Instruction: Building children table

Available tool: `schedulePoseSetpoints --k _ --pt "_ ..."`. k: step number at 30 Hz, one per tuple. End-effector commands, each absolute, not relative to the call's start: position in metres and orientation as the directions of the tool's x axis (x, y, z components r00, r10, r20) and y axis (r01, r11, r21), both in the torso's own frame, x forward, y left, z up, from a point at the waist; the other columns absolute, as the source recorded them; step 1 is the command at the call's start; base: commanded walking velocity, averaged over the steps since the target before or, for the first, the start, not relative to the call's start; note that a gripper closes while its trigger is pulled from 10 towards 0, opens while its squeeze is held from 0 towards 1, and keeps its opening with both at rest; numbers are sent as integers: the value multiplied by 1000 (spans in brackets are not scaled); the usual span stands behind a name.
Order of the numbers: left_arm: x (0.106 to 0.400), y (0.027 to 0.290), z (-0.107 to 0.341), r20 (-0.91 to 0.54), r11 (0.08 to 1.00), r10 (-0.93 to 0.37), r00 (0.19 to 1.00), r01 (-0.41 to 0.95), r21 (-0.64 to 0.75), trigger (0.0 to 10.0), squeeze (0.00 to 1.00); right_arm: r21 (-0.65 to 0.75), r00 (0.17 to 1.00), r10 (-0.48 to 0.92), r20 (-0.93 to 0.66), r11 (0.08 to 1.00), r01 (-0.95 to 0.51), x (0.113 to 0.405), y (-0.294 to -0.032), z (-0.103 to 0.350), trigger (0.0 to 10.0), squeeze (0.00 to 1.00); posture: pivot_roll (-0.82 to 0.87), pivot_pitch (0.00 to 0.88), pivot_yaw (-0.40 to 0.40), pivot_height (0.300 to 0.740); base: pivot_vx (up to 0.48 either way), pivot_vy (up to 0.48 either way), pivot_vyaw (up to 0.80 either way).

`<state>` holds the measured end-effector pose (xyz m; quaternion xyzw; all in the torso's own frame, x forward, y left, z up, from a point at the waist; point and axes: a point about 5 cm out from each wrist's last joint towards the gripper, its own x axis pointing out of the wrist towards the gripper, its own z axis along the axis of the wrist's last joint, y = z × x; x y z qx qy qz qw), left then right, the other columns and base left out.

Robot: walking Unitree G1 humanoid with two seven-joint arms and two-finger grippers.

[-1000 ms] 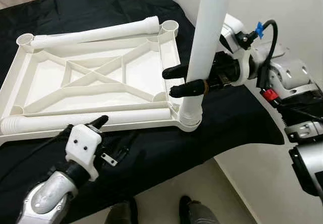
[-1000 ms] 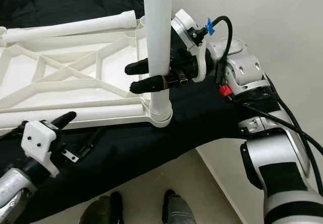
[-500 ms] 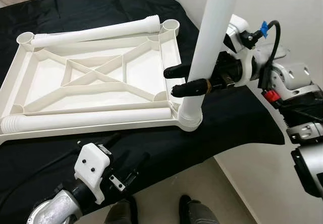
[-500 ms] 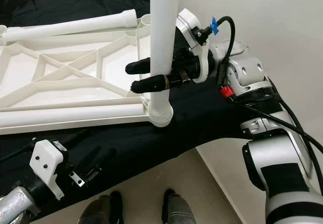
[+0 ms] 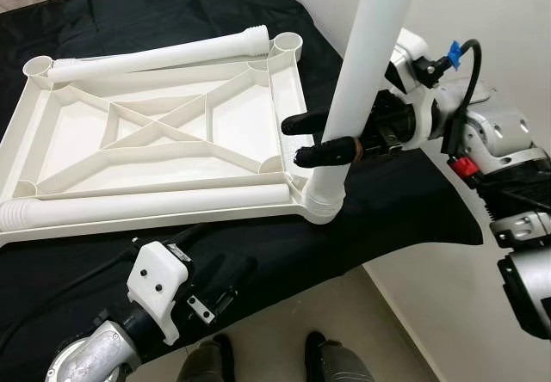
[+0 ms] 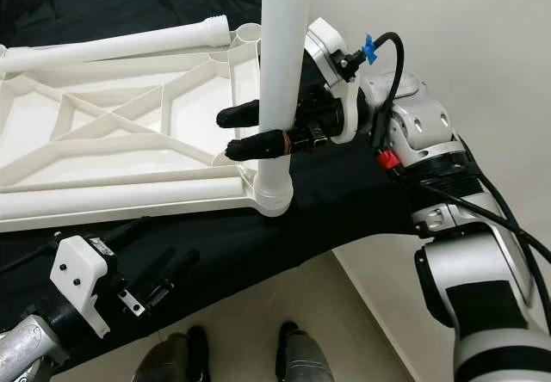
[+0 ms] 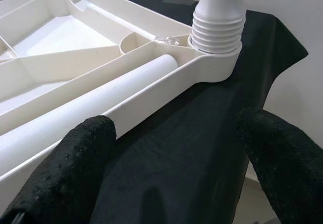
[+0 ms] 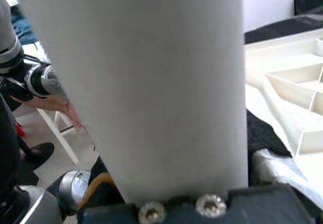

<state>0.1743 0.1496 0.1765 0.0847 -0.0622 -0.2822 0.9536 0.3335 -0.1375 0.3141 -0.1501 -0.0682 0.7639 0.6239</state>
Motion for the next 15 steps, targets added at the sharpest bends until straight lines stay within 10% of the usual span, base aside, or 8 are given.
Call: schedulePoseSetpoints --k 1,15 --pt "172 148 173 58 823 -553 831 535 189 10000 0 -302 -174 969 -174 -221 -927 334 -138 310 10000 0 19 311 -12 740 0 0 0" --pt "173 147 172 63 823 -554 830 535 190 10000 0 -304 -143 971 -190 -196 -932 336 -134 302 10000 0 13 304 -14 740 0 0 0"
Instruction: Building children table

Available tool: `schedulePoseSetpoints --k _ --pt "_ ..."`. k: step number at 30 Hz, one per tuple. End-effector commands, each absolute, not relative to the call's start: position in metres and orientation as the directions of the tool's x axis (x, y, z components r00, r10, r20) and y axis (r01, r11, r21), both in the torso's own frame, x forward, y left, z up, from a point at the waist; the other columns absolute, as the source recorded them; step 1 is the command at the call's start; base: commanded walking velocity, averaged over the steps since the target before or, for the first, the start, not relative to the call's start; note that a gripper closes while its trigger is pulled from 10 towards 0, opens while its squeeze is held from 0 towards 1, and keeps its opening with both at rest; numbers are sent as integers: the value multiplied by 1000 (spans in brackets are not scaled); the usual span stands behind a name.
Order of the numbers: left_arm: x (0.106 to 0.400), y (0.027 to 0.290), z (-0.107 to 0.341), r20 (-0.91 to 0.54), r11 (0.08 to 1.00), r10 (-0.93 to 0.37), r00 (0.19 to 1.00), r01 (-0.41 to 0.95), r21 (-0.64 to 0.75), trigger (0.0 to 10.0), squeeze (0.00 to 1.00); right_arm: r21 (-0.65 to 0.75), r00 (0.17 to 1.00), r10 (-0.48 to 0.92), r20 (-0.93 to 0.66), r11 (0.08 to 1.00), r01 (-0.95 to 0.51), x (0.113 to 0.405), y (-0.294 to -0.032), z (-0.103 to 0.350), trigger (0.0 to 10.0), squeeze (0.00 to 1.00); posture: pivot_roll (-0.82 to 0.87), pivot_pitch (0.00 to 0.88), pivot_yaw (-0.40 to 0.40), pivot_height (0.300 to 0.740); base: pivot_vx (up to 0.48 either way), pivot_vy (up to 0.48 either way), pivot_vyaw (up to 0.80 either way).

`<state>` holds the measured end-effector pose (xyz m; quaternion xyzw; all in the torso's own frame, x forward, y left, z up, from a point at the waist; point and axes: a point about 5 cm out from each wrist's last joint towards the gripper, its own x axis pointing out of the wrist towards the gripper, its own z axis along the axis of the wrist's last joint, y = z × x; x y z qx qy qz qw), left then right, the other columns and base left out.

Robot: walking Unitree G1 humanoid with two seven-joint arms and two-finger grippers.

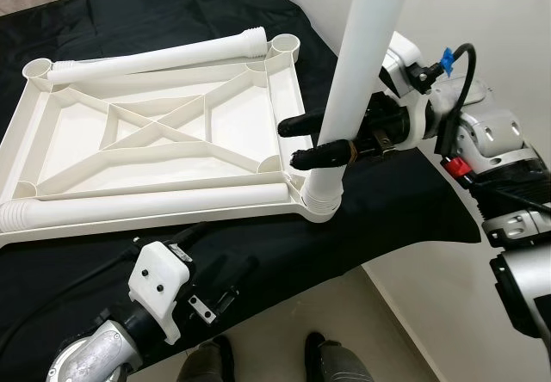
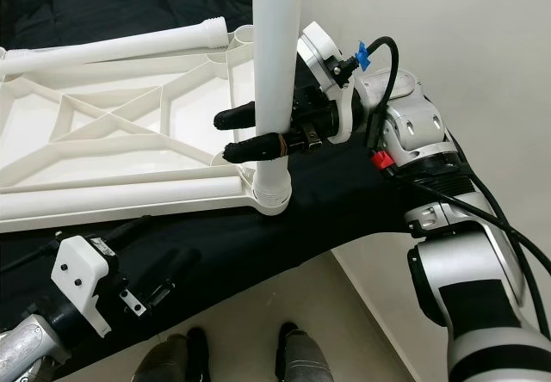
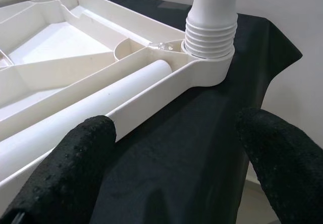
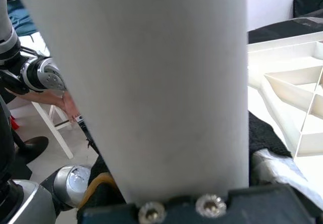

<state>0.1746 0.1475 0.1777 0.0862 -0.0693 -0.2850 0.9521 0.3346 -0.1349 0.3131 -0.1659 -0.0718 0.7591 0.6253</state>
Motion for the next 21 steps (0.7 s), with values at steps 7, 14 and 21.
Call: schedulePoseSetpoints --k 7,14,21 --pt "174 146 172 65 824 -554 830 535 188 10000 0 -294 -77 980 -186 -130 -947 339 -130 296 10000 0 5 304 -17 740 0 0 0" --pt "174 146 172 68 825 -552 831 533 187 10000 0 -280 -3 987 -163 -50 -959 337 -131 289 10000 0 0 305 -18 740 0 0 0" --pt "174 145 172 71 826 -551 831 532 187 10000 0 -259 142 981 -134 103 -960 327 -130 272 10000 0 -4 305 -21 740 0 0 0"
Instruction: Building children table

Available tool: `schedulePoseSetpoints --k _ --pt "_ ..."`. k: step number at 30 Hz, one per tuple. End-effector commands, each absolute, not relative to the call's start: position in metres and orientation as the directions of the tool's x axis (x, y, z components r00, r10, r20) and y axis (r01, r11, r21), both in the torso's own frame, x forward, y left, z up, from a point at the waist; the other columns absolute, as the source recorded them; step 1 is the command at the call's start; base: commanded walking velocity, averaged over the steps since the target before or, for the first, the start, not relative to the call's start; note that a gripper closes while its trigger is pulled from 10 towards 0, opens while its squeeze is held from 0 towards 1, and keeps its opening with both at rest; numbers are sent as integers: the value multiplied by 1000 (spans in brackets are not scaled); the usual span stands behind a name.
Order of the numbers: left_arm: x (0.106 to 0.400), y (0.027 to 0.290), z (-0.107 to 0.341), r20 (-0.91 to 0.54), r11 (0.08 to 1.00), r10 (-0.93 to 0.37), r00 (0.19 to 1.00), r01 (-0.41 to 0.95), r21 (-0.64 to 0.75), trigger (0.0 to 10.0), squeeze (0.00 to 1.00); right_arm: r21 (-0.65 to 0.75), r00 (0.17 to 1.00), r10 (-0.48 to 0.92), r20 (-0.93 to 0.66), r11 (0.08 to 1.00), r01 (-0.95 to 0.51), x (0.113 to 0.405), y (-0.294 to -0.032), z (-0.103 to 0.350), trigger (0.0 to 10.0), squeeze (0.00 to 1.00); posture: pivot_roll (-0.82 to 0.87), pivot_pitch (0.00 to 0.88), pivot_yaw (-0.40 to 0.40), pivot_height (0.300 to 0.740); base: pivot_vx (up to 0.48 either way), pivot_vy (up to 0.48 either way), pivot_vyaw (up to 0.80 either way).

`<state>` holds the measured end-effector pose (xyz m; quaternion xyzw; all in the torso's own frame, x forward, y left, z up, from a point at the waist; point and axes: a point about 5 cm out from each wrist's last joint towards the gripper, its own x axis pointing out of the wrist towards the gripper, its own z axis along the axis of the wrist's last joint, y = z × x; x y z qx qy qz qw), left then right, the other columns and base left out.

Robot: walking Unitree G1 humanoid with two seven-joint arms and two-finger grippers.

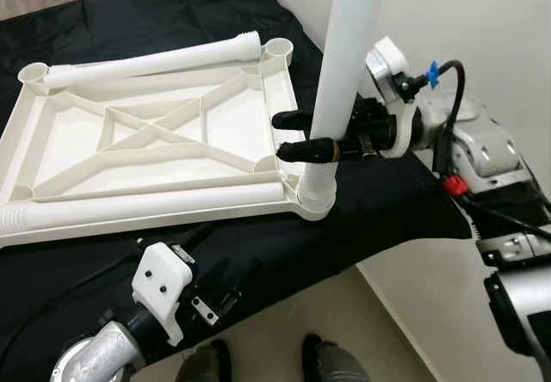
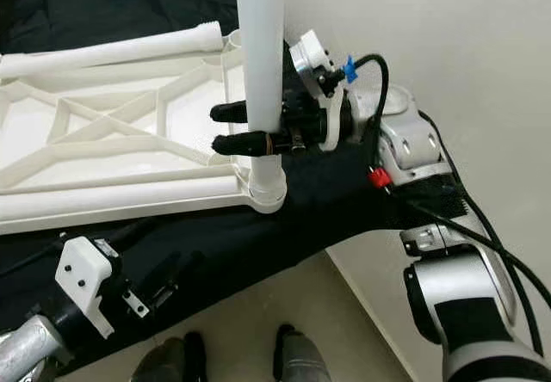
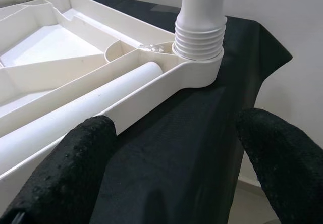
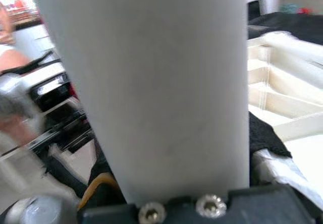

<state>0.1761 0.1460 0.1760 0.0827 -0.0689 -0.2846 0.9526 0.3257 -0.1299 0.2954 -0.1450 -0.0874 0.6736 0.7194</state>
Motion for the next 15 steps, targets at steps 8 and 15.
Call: schedulePoseSetpoints --k 8,15 --pt "176 146 171 73 825 -553 830 533 188 10000 0 -240 348 932 -98 317 -918 318 -128 260 10000 0 -14 302 -18 740 0 0 0" --pt "177 146 171 76 827 -550 832 529 191 10000 0 -129 647 763 -9 640 -757 303 -110 240 10000 0 -25 298 -24 740 0 0 0"
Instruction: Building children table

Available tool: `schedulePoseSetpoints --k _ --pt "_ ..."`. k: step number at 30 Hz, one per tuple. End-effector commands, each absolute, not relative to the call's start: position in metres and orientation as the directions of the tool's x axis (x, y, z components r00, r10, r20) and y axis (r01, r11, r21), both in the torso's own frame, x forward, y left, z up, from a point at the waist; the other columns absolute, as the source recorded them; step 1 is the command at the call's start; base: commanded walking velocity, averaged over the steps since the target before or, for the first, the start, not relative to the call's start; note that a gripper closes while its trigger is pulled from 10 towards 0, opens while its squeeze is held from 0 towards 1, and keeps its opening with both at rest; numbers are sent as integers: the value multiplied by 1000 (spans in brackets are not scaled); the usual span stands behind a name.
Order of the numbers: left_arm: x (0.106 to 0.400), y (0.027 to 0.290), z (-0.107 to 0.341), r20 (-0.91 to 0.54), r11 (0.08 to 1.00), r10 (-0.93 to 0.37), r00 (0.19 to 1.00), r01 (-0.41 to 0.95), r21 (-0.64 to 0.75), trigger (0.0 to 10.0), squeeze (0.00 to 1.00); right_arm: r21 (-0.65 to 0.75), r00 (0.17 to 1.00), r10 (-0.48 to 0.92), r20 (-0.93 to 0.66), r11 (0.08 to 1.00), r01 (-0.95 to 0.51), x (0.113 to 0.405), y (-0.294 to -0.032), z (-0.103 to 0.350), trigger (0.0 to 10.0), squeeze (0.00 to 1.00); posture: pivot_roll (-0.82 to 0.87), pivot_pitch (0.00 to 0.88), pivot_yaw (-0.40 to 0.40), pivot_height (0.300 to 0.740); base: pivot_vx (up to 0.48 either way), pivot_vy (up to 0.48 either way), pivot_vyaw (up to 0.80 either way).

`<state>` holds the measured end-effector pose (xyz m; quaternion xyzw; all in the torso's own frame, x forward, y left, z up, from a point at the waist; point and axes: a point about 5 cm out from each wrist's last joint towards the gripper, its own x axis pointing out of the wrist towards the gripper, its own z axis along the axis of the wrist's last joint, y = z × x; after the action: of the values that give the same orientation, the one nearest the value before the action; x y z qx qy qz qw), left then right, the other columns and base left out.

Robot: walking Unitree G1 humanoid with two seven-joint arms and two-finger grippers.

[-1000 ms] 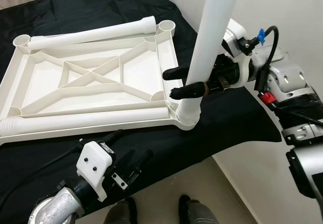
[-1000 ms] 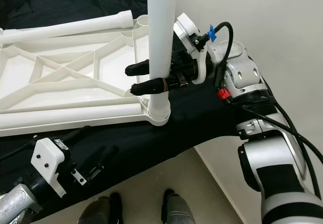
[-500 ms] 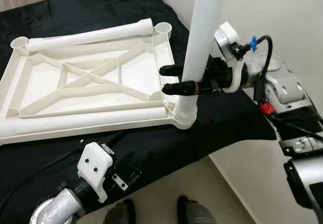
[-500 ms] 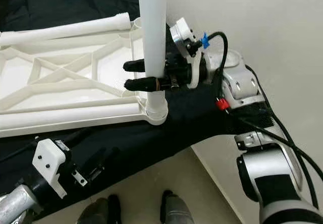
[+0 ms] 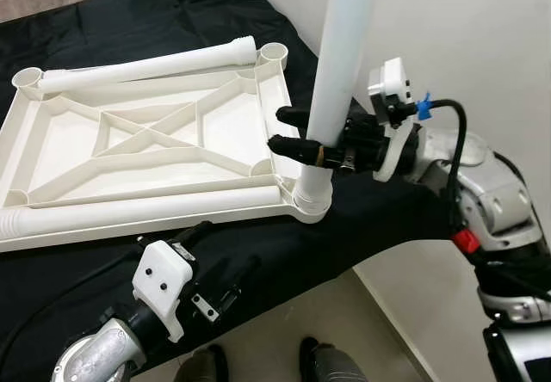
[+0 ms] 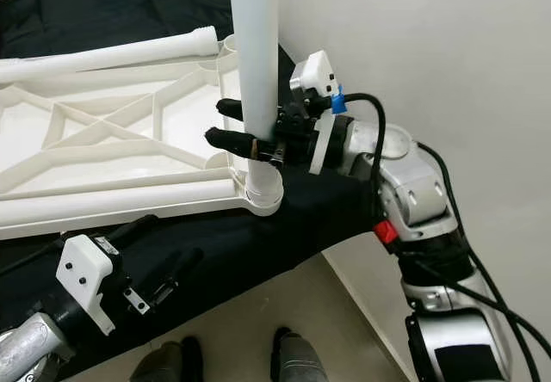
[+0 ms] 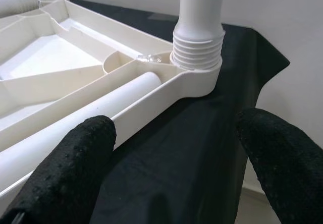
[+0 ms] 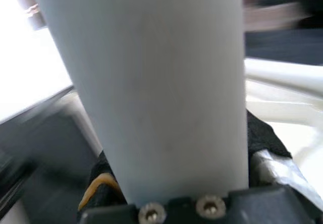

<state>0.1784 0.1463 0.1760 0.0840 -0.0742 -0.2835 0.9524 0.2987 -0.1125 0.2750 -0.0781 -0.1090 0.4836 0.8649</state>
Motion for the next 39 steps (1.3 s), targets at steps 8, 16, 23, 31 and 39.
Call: schedulePoseSetpoints --k 8,16,23,31,39 --pt "179 147 170 76 826 -550 832 529 194 10000 0 -56 797 604 6 796 -602 290 -100 224 10000 0 -26 293 -23 740 0 0 0" --pt "181 146 169 82 828 -548 832 525 198 10000 0 -116 846 530 -51 838 -533 272 -75 212 10000 0 -27 281 -25 740 0 0 0" --pt "184 148 171 98 840 -531 842 508 189 10000 0 -158 878 475 -57 864 -478 275 -78 217 10000 0 -29 275 -32 740 0 0 0" --pt "198 161 190 166 864 -489 856 450 224 10000 0 -156 895 442 -51 882 -445 276 -78 219 10000 0 -28 262 -34 740 0 0 0" --pt "221 178 263 370 843 -538 758 489 224 10000 0 -155 903 428 -49 889 -430 277 -78 220 10000 0 -25 247 -26 740 0 0 0"
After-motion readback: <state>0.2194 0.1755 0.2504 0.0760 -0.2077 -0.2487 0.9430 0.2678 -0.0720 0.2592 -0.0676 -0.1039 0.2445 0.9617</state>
